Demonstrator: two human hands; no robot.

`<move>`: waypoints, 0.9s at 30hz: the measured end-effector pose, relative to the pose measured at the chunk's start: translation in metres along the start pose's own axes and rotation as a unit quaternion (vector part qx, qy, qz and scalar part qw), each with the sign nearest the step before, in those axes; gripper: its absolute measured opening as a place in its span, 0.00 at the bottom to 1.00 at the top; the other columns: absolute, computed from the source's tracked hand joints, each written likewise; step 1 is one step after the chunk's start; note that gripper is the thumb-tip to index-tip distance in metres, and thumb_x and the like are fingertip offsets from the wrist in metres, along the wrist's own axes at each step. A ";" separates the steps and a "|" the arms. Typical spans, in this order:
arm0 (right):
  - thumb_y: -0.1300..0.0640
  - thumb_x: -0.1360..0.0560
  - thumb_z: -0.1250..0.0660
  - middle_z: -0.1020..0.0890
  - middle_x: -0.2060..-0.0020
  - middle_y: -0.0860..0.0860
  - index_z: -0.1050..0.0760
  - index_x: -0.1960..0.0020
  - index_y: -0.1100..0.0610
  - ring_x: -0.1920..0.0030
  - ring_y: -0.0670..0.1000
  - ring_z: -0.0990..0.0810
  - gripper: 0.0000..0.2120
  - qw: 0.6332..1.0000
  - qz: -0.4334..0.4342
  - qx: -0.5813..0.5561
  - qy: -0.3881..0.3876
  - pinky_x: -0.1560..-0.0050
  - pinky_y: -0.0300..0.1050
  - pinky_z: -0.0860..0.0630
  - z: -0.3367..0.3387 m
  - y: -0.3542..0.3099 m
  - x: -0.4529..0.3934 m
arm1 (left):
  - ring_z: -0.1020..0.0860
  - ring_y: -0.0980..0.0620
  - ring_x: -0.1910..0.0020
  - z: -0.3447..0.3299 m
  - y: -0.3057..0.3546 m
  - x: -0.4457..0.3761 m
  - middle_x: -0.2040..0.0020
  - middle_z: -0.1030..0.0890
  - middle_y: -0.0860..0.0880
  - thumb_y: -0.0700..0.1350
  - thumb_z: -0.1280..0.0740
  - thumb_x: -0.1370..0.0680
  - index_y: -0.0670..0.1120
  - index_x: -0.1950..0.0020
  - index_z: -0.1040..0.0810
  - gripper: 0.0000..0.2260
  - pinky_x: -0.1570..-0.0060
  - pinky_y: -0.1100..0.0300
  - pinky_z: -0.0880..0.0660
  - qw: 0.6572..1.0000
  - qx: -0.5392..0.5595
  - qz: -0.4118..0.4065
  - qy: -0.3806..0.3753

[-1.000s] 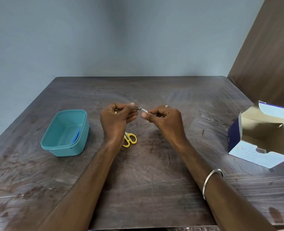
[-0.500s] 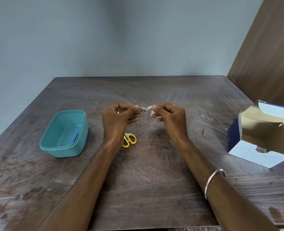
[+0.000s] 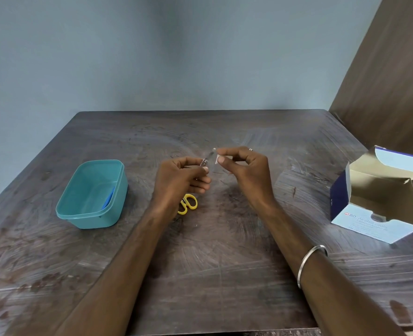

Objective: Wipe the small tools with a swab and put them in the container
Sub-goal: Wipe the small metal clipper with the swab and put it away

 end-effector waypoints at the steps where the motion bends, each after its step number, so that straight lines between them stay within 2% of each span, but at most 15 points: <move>1: 0.59 0.28 0.24 0.14 0.54 0.44 0.15 0.50 0.51 0.53 0.40 0.17 0.08 1.000 0.004 0.007 0.002 0.51 0.36 0.21 0.001 0.000 0.000 | 0.16 0.45 0.69 0.001 0.000 0.000 0.64 0.15 0.39 0.36 0.28 0.24 0.40 0.51 0.18 0.04 0.69 0.59 0.19 1.000 0.004 -0.001 0.005; 3: 0.60 0.28 0.23 0.14 0.52 0.44 0.16 0.46 0.51 0.51 0.40 0.17 0.12 1.000 0.006 0.008 0.000 0.50 0.36 0.20 0.001 0.001 -0.001 | 0.16 0.45 0.67 0.001 -0.001 -0.001 0.63 0.15 0.38 0.37 0.28 0.24 0.40 0.49 0.18 0.05 0.68 0.59 0.19 1.000 0.004 -0.005 0.008; 5: 0.60 0.29 0.23 0.14 0.51 0.47 0.16 0.43 0.51 0.50 0.44 0.16 0.15 1.000 0.010 0.003 -0.008 0.49 0.42 0.18 0.000 0.002 -0.001 | 0.16 0.45 0.67 -0.001 -0.001 0.000 0.63 0.15 0.38 0.36 0.28 0.24 0.43 0.48 0.18 0.06 0.67 0.59 0.18 1.000 0.001 -0.008 0.003; 9: 0.62 0.30 0.22 0.12 0.53 0.50 0.16 0.46 0.54 0.52 0.50 0.13 0.14 0.999 0.018 -0.020 -0.024 0.47 0.53 0.17 -0.003 0.002 0.000 | 0.16 0.45 0.69 -0.005 -0.003 -0.001 0.64 0.15 0.38 0.35 0.28 0.24 0.45 0.48 0.18 0.07 0.67 0.58 0.18 1.000 -0.008 -0.008 -0.010; 12: 0.63 0.31 0.22 0.12 0.55 0.50 0.16 0.49 0.56 0.54 0.50 0.13 0.11 0.999 0.023 -0.022 -0.031 0.48 0.55 0.16 -0.005 0.003 0.001 | 0.15 0.42 0.67 -0.008 -0.005 -0.001 0.64 0.15 0.38 0.37 0.27 0.25 0.42 0.45 0.18 0.09 0.66 0.57 0.18 0.999 -0.023 -0.017 -0.021; 17: 0.62 0.30 0.22 0.14 0.59 0.48 0.18 0.51 0.56 0.58 0.47 0.14 0.10 0.999 0.038 0.009 -0.016 0.55 0.48 0.17 -0.005 0.001 0.002 | 0.16 0.39 0.65 -0.012 -0.004 0.001 0.64 0.15 0.38 0.36 0.27 0.25 0.41 0.44 0.17 0.11 0.65 0.55 0.18 0.997 -0.045 -0.031 -0.048; 19: 0.59 0.30 0.21 0.17 0.60 0.47 0.20 0.48 0.53 0.58 0.49 0.15 0.13 0.999 0.035 0.030 -0.005 0.57 0.48 0.17 -0.004 0.002 0.001 | 0.16 0.39 0.66 -0.013 -0.004 0.002 0.64 0.15 0.38 0.35 0.27 0.25 0.41 0.43 0.18 0.11 0.65 0.55 0.18 0.997 -0.051 -0.035 -0.053; 22: 0.54 0.30 0.21 0.17 0.60 0.51 0.21 0.44 0.50 0.60 0.52 0.16 0.17 0.998 0.023 0.062 -0.004 0.59 0.48 0.17 -0.003 0.005 0.000 | 0.16 0.38 0.65 -0.012 -0.003 0.002 0.64 0.15 0.38 0.35 0.27 0.25 0.42 0.42 0.18 0.12 0.64 0.54 0.17 0.996 -0.061 -0.046 -0.051; 24: 0.52 0.29 0.22 0.16 0.60 0.50 0.19 0.48 0.50 0.62 0.49 0.16 0.11 0.997 0.022 0.078 -0.017 0.60 0.45 0.18 -0.004 0.004 -0.001 | 0.15 0.38 0.65 -0.010 -0.003 0.001 0.64 0.15 0.39 0.36 0.27 0.26 0.42 0.42 0.18 0.13 0.62 0.51 0.17 0.996 -0.064 -0.048 -0.050; 27: 0.54 0.26 0.25 0.15 0.62 0.48 0.19 0.53 0.50 0.67 0.43 0.18 0.04 0.995 0.036 0.090 -0.033 0.65 0.35 0.23 -0.008 0.000 0.002 | 0.15 0.39 0.65 -0.009 -0.003 0.000 0.64 0.15 0.40 0.36 0.27 0.25 0.42 0.41 0.18 0.13 0.62 0.51 0.17 0.995 -0.074 -0.052 -0.051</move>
Point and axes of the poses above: each hand's wrist, its own x-axis away from the middle knuckle, its own z-axis out of the back of the hand, y = z × x, the point moved 4 cm from there along -x, towards the middle knuckle
